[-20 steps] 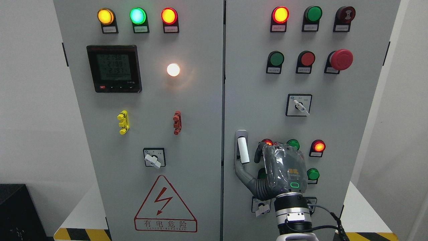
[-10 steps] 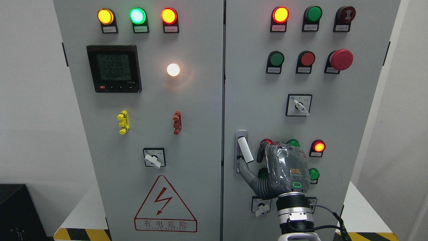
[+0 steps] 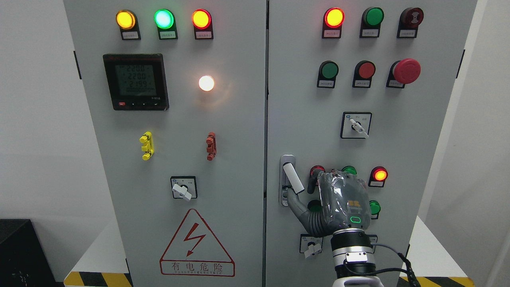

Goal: Release door handle

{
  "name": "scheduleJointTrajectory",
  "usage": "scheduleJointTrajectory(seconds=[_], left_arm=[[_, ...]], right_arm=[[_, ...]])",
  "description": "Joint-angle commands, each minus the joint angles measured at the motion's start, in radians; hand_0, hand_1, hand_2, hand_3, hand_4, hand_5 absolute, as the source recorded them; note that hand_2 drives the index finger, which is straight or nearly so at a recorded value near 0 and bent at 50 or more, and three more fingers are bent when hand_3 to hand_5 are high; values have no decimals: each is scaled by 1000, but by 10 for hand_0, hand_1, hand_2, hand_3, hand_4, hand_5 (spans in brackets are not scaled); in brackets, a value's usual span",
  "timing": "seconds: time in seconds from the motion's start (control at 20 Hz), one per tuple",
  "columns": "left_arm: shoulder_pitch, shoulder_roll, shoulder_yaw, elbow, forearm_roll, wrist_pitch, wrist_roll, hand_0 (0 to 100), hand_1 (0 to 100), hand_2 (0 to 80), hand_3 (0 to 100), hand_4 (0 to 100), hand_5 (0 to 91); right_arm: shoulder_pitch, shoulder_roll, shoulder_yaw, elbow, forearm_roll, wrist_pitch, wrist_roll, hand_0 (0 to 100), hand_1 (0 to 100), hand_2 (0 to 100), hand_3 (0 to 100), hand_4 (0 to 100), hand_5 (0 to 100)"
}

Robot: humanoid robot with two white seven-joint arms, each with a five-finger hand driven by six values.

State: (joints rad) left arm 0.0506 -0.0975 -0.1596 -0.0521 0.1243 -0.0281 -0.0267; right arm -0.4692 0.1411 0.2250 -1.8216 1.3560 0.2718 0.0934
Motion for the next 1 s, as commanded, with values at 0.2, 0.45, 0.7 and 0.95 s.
scheduleJointTrajectory(seconds=[0.2, 0.45, 0.7, 0.95], left_arm=[[0, -1, 0, 0, 0, 0, 1, 0, 0, 44, 104, 3, 0], [0, -1, 0, 0, 0, 0, 1, 0, 0, 44, 104, 3, 0], [0, 1, 0, 0, 0, 0, 1, 0, 0, 44, 104, 3, 0], [0, 1, 0, 0, 0, -1, 1, 0, 0, 44, 104, 3, 0]], right_arm=[[0, 0, -10, -4, 0, 0, -1, 403, 444, 689, 998, 758, 726], [0, 0, -18, -4, -3, 0, -1, 414, 438, 690, 998, 757, 725], [0, 0, -23, -7, -6, 0, -1, 418, 437, 689, 998, 757, 725], [0, 0, -24, -8, -6, -2, -1, 421, 437, 691, 998, 757, 725]])
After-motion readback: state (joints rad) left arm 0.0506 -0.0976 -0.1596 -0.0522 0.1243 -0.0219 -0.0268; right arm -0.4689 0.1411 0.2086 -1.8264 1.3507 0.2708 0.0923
